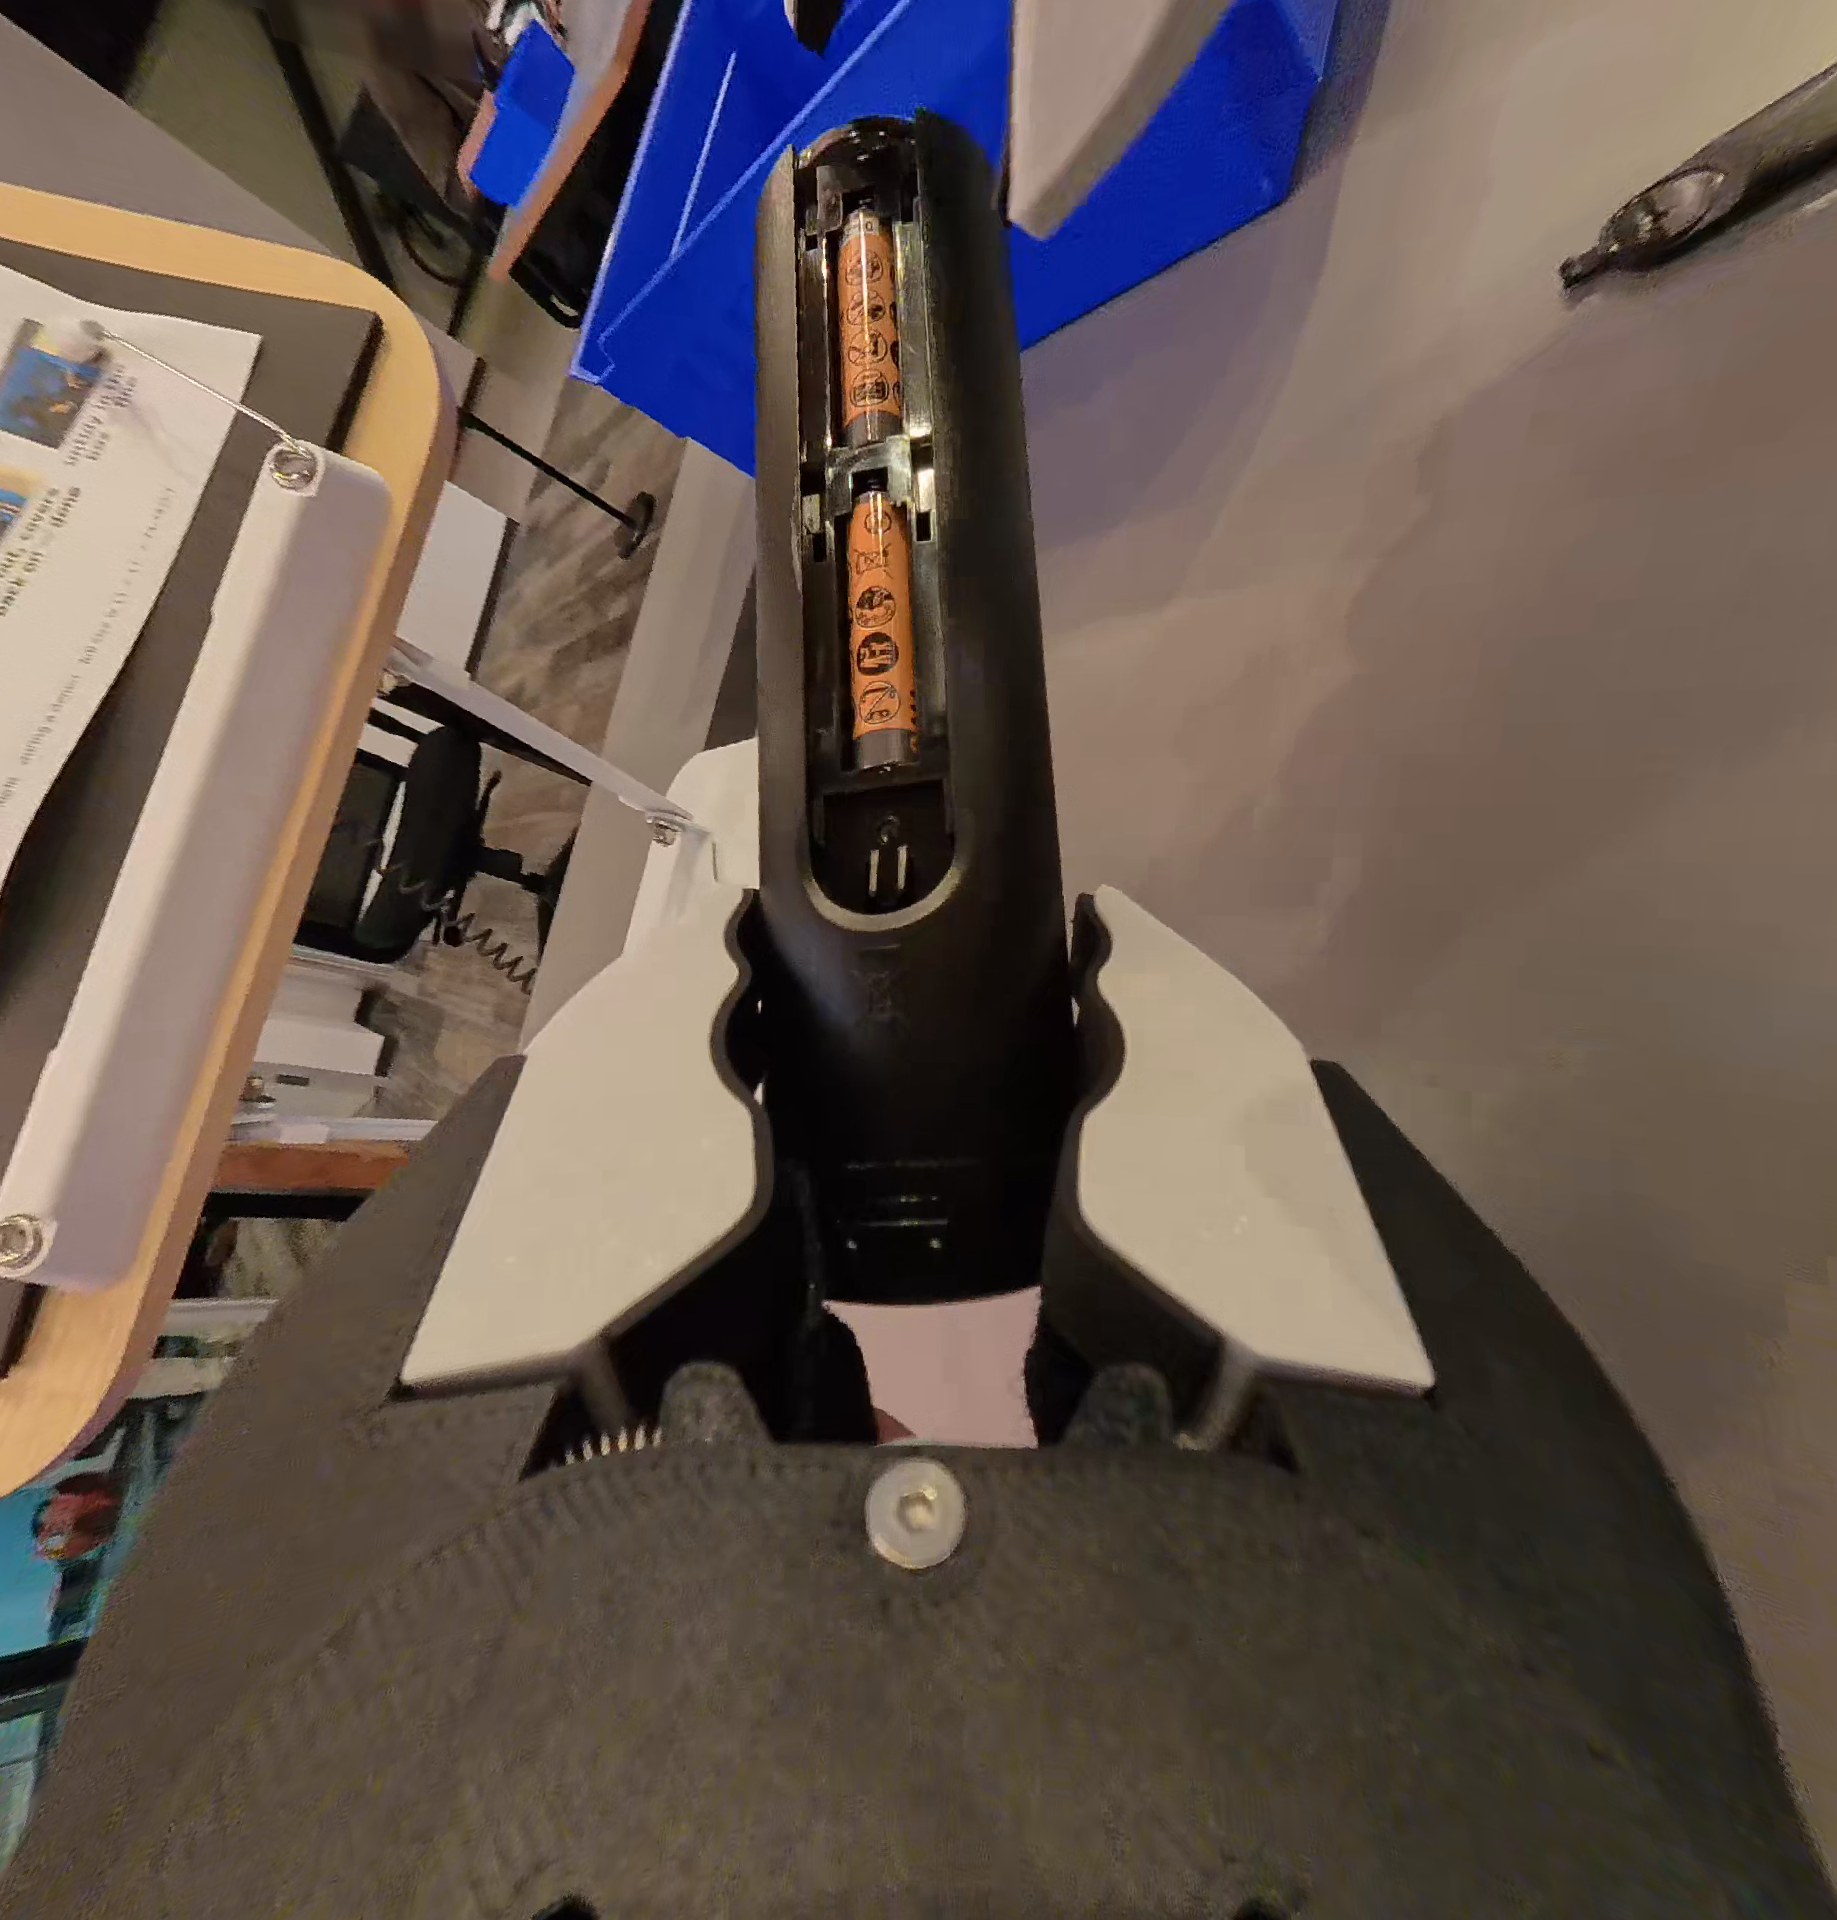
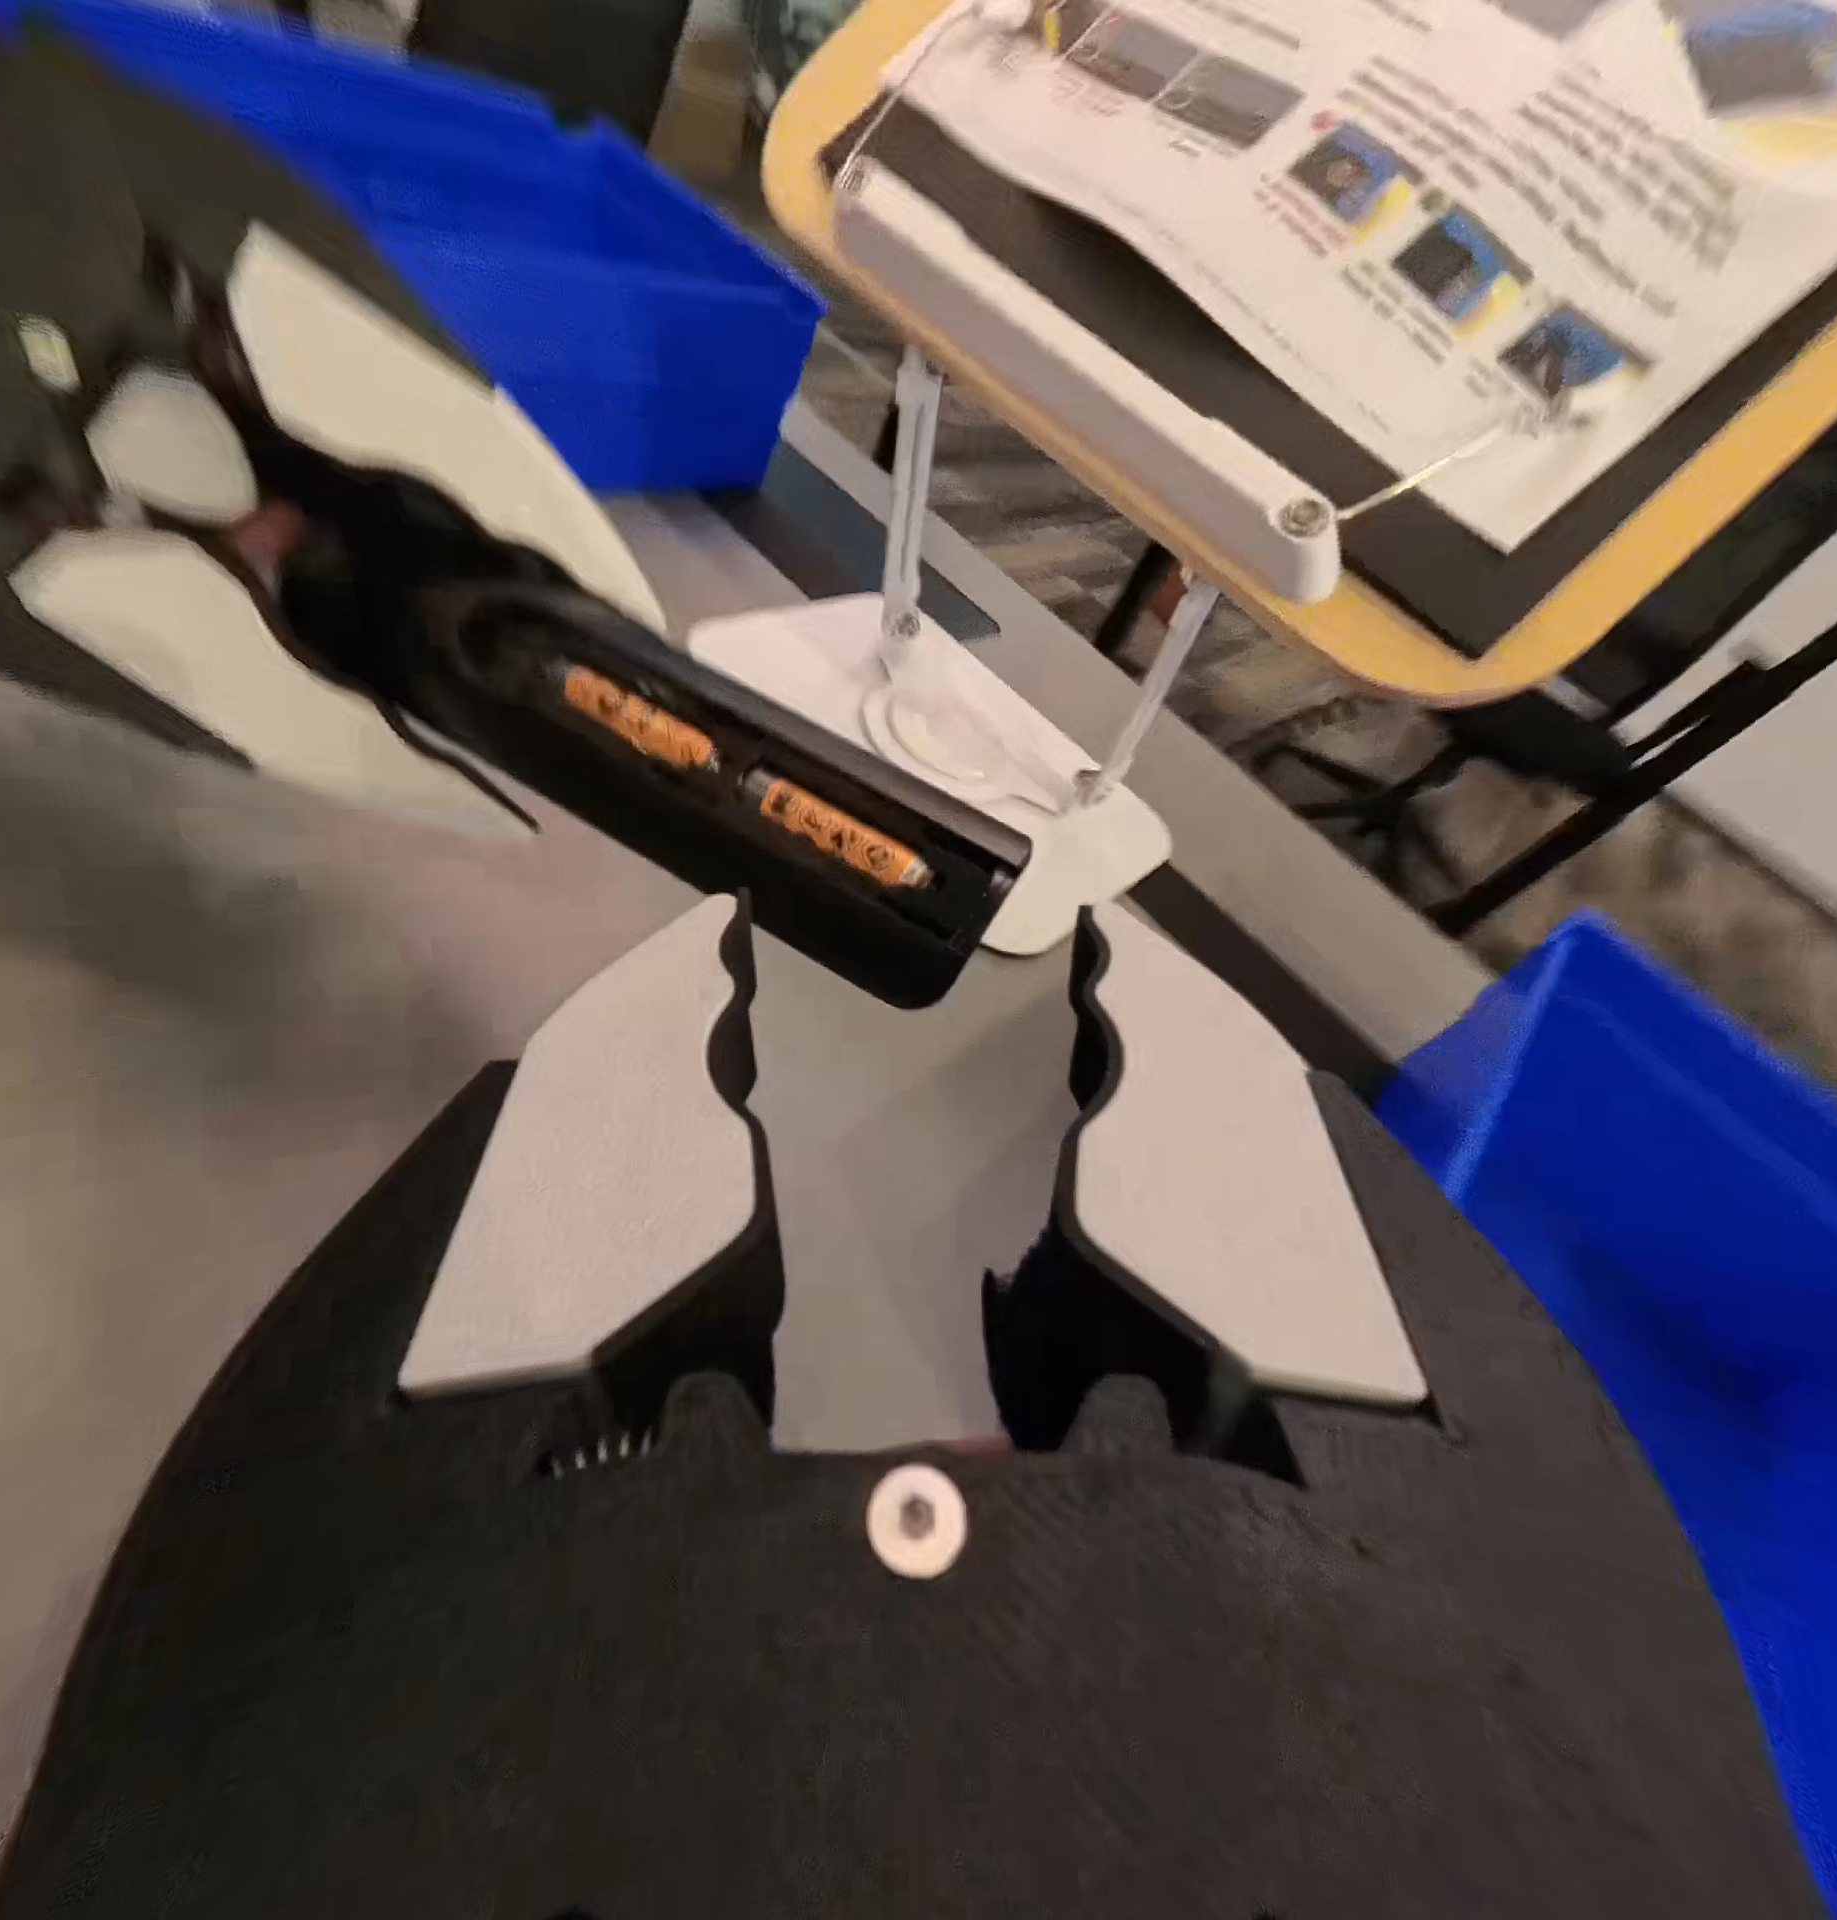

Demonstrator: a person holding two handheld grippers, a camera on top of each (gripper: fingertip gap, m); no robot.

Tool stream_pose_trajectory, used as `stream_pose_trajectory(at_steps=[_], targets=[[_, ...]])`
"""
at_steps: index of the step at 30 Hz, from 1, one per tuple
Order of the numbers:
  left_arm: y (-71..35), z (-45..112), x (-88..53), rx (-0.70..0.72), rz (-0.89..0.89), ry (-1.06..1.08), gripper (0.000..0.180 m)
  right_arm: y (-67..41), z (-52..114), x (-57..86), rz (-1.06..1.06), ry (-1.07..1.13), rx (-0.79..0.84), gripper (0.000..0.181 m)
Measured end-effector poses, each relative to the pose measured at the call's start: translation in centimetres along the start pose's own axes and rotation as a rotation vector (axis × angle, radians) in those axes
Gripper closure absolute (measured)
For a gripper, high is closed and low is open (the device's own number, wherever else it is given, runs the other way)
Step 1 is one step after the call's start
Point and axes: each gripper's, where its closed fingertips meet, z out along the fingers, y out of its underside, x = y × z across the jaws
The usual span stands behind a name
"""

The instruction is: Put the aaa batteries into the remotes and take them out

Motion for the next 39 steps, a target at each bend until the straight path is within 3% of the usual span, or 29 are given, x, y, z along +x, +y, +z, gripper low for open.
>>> stream_pose_trajectory(at_steps=[7, 11, 39], targets=[[-0.4, 0.3, -0.1, -0.009, 0.099, -0.078, 0.122, 0.4, 1.3, -0.5, 0.327, -0.077, -0.011, 0.116], [-1.0, 0.2, 0.1, 0.011, 0.149, -0.109, 0.122, 0.8, 1.9, -0.8, 0.457, -0.111, 0.008, 0.124], [-3.2, -0.4, 0.0, 0.056, 0.272, -0.186, 0.123, 1.3, 2.2, -0.5, 0.553, -0.197, 0.056, 0.130]])
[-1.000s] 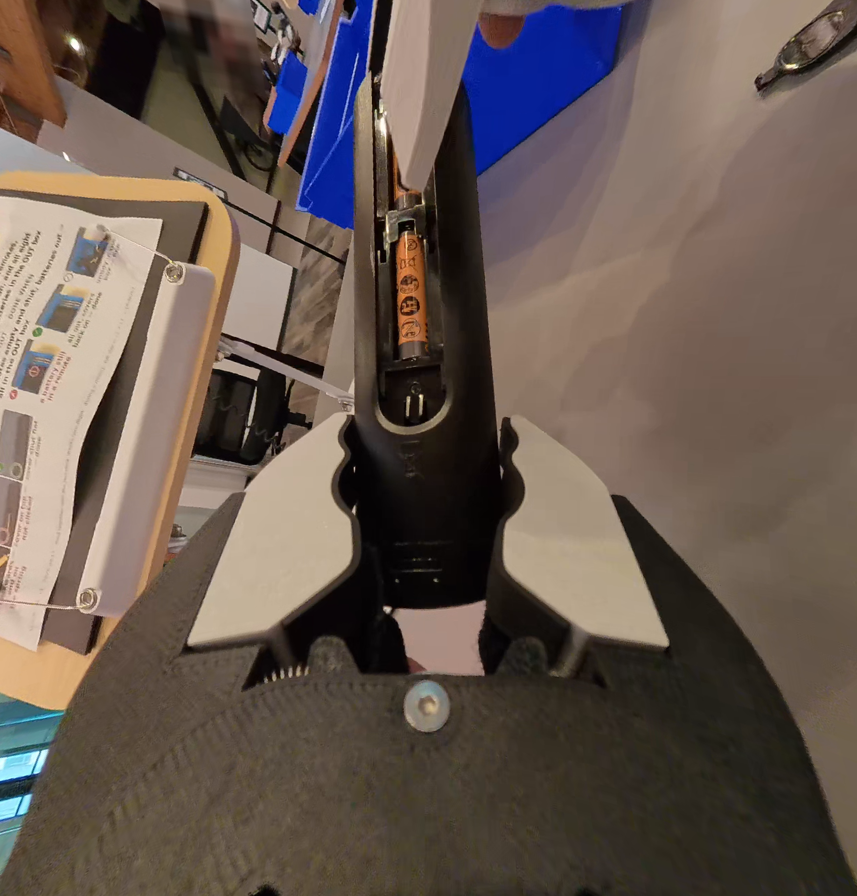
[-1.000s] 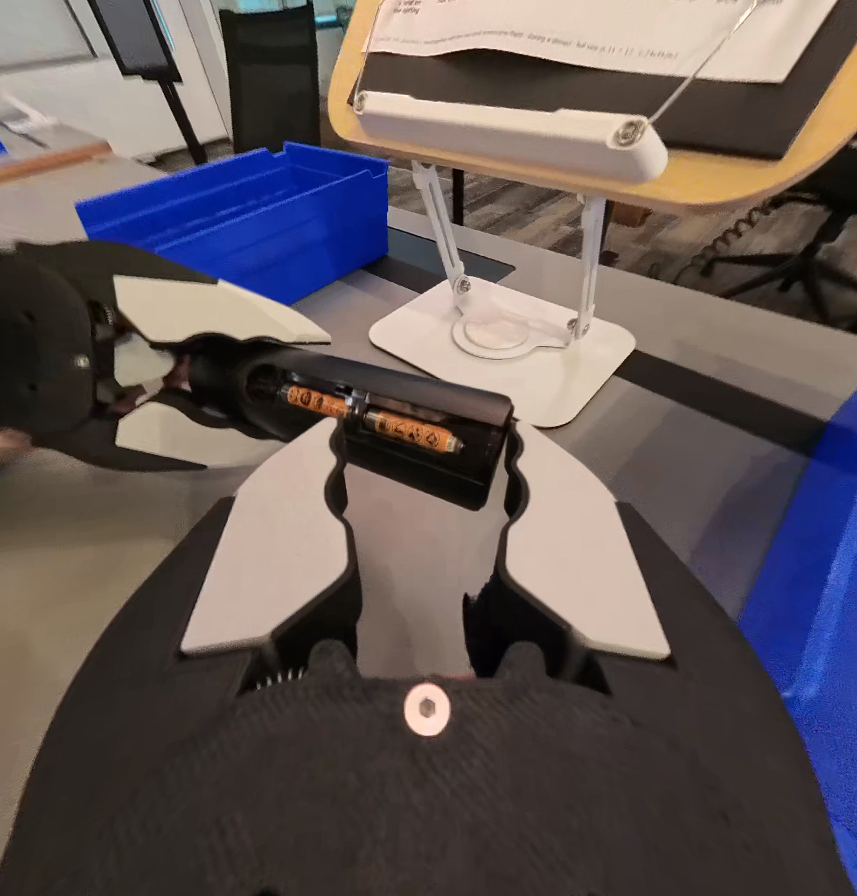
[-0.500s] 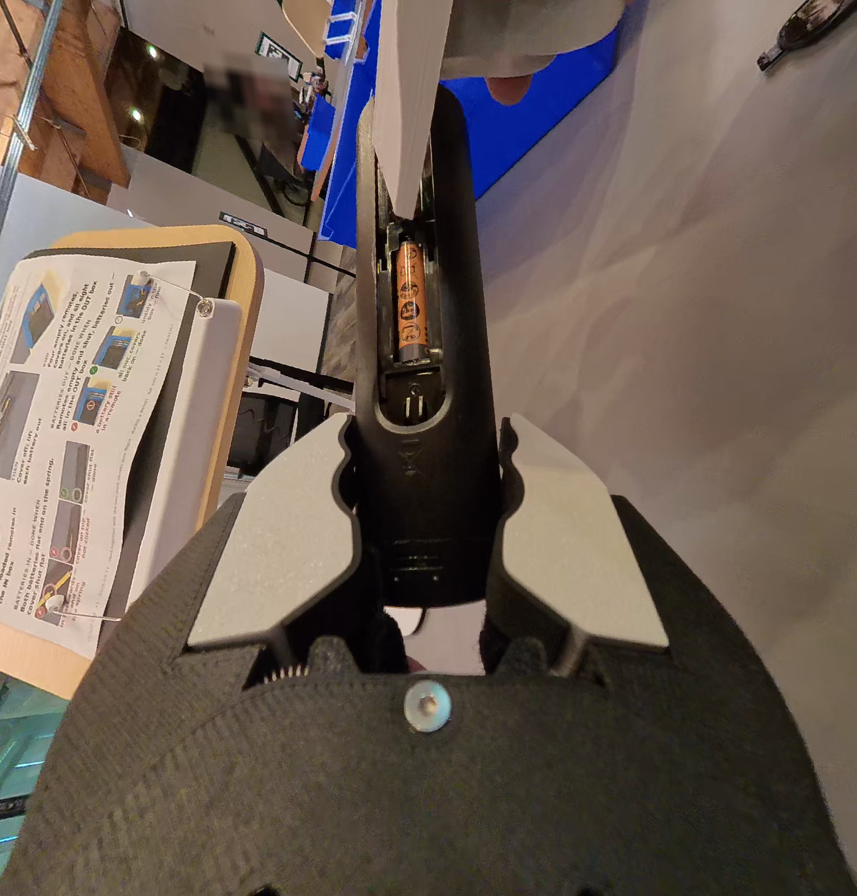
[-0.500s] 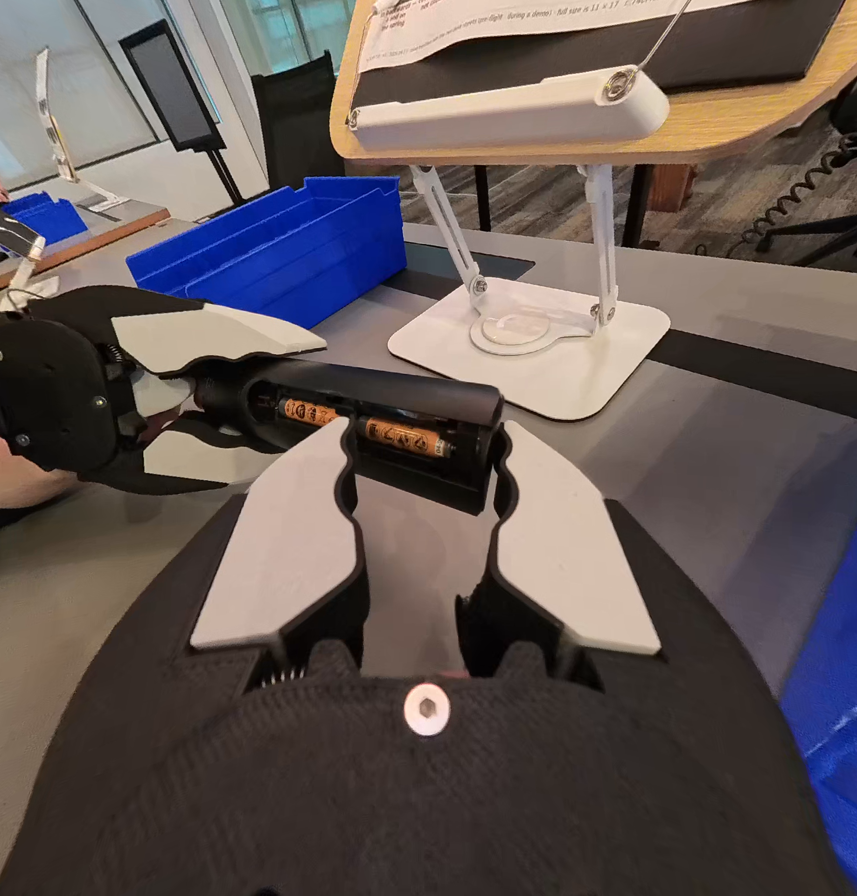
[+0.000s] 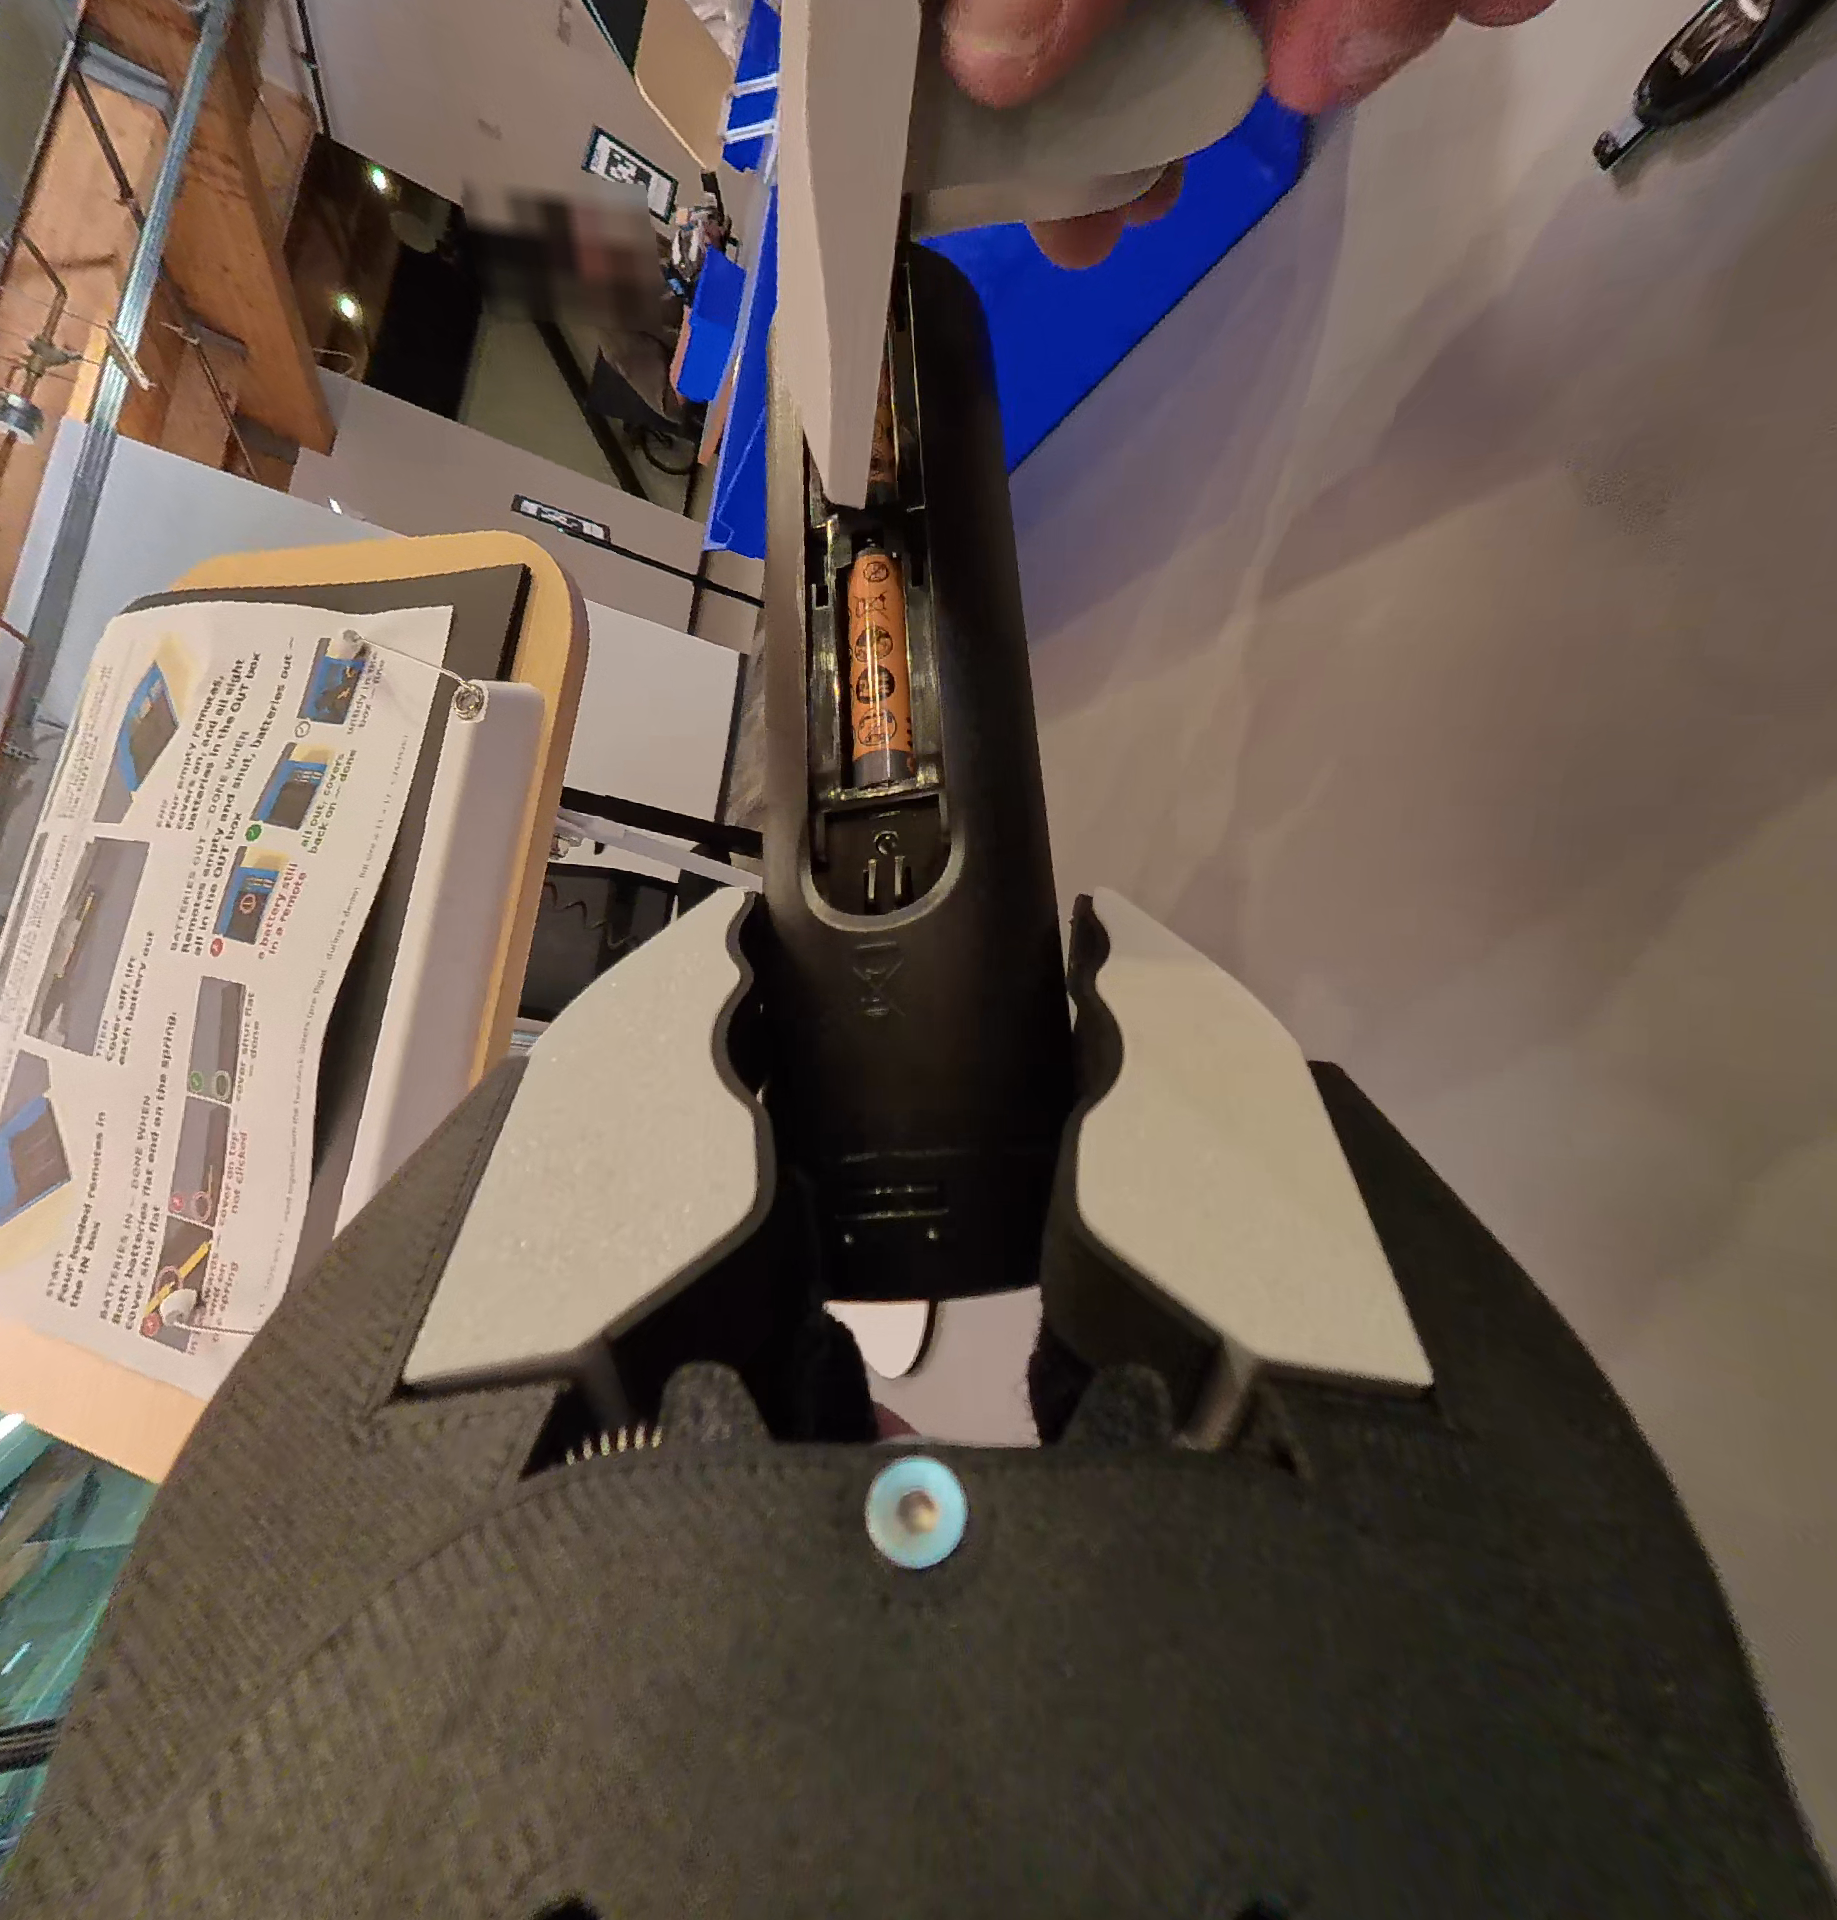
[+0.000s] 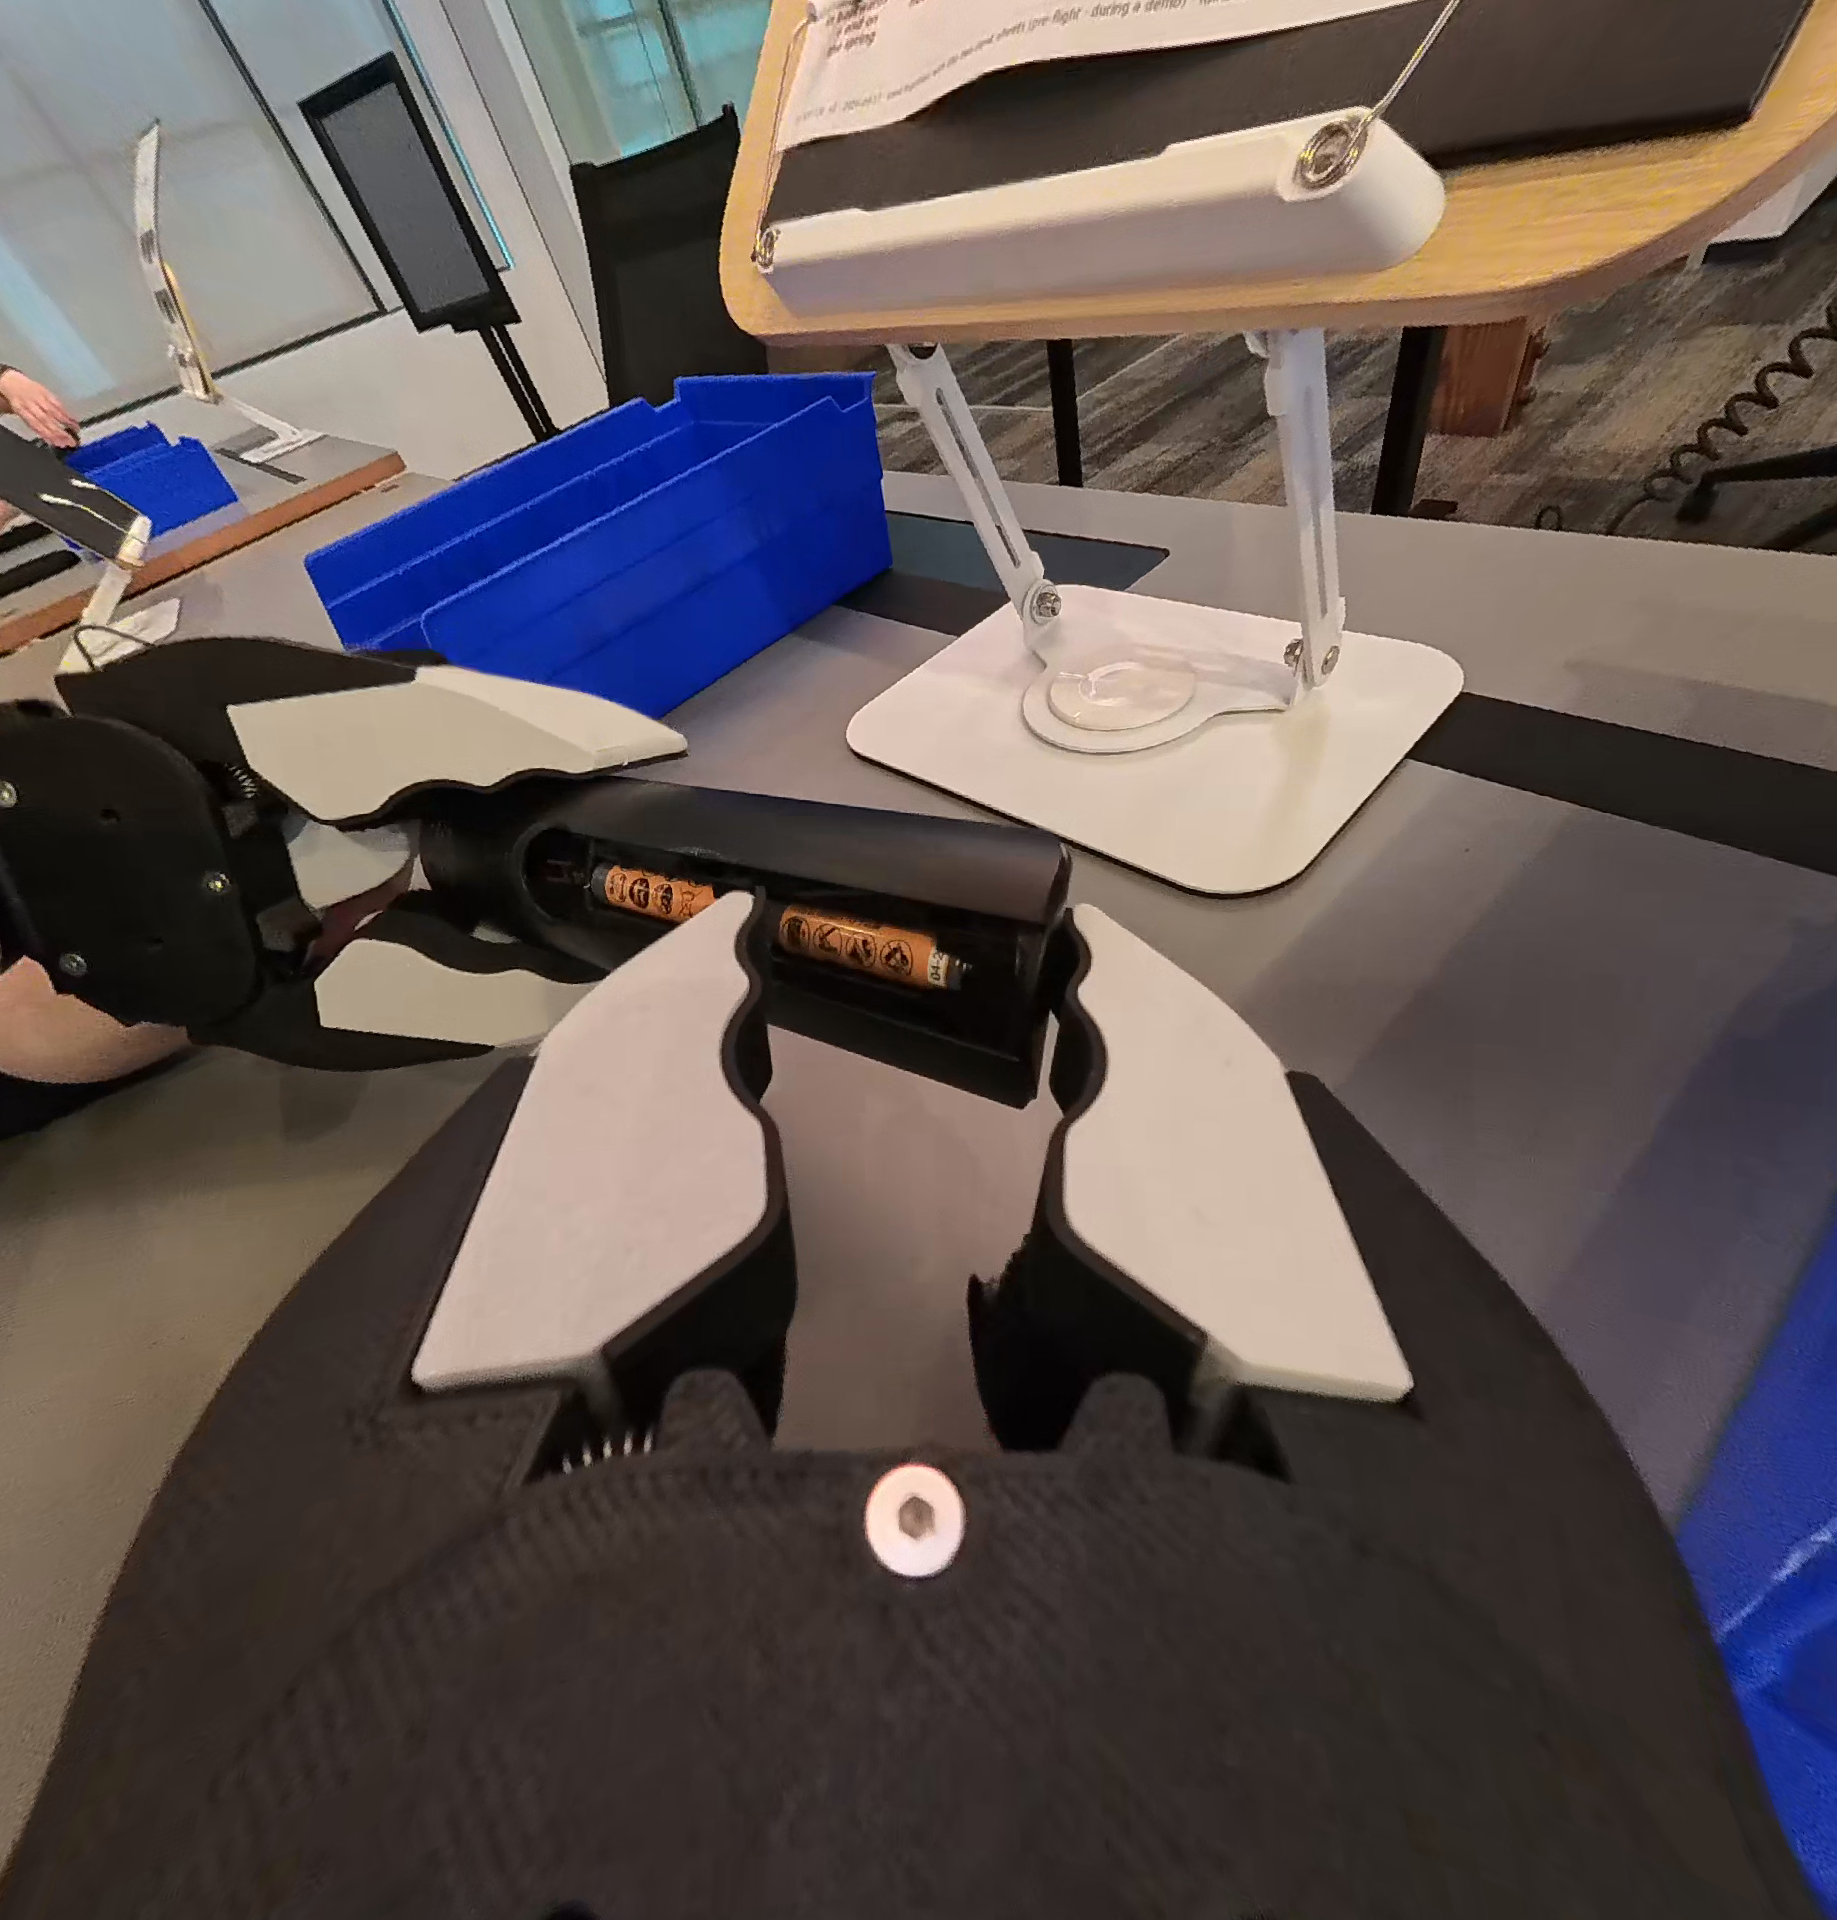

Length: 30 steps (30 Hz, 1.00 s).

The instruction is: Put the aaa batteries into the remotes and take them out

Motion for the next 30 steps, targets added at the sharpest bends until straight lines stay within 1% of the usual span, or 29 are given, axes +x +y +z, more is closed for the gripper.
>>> stream_pose_trajectory(at_steps=[3, 5, 7, 10, 23, 30], targets=[[0.08, -0.01, -0.01, -0.001, -0.003, 0.002, 0.124, -0.07, -0.13, -0.02, 0.030, -0.022, 0.000, 0.136], [0.34, 0.07, -0.05, -0.016, -0.001, -0.008, 0.124, -0.16, -0.03, -0.05, 0.010, -0.007, 0.000, 0.136], [0.40, 0.13, -0.03, -0.017, -0.015, -0.003, 0.124, -0.16, 0.04, -0.02, 0.017, -0.006, -0.009, 0.136], [0.33, 0.11, -0.09, -0.016, 0.006, -0.013, 0.124, 0.03, 0.36, 0.00, 0.017, 0.011, -0.010, 0.130], [0.12, 0.03, -0.13, -0.014, 0.003, -0.035, 0.126, 0.03, 0.25, -0.19, -0.024, 0.008, -0.029, 0.131], [0.77, 0.34, 0.09, -0.041, -0.006, -0.028, 0.130, -0.43, 0.17, -0.87, -0.069, 0.006, -0.016, 0.144]])
